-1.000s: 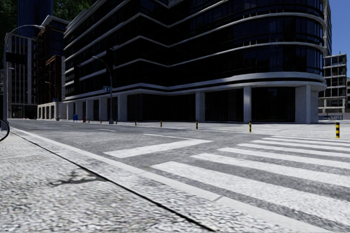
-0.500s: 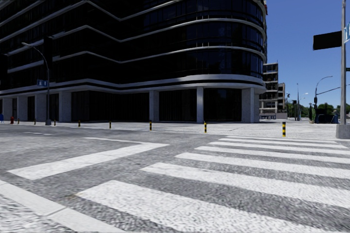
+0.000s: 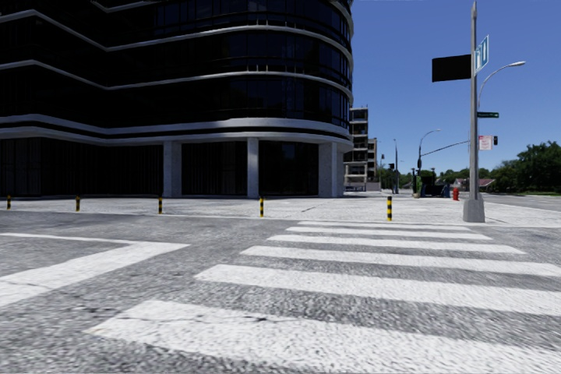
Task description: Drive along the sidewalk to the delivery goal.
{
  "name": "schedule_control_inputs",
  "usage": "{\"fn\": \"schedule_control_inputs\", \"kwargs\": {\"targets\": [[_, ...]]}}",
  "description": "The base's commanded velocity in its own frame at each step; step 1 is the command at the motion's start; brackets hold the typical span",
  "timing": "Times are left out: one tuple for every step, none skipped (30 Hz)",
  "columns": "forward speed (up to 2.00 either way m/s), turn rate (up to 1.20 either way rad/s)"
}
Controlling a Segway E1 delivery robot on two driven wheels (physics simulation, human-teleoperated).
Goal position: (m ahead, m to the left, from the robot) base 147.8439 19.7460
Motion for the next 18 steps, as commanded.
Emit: {"fn": "schedule_control_inputs", "kwargs": {"targets": [[2.0,0.0],[2.0,0.0],[2.0,0.0],[2.0,0.0],[2.0,0.0],[2.0,0.0],[2.0,0.0],[2.0,0.0],[2.0,-0.12],[2.0,-0.12],[2.0,-0.34],[2.0,-0.46],[2.0,-0.51],[2.0,-0.51],[2.0,-0.53],[2.0,-0.53],[2.0,-0.53],[2.0,-0.53]]}}
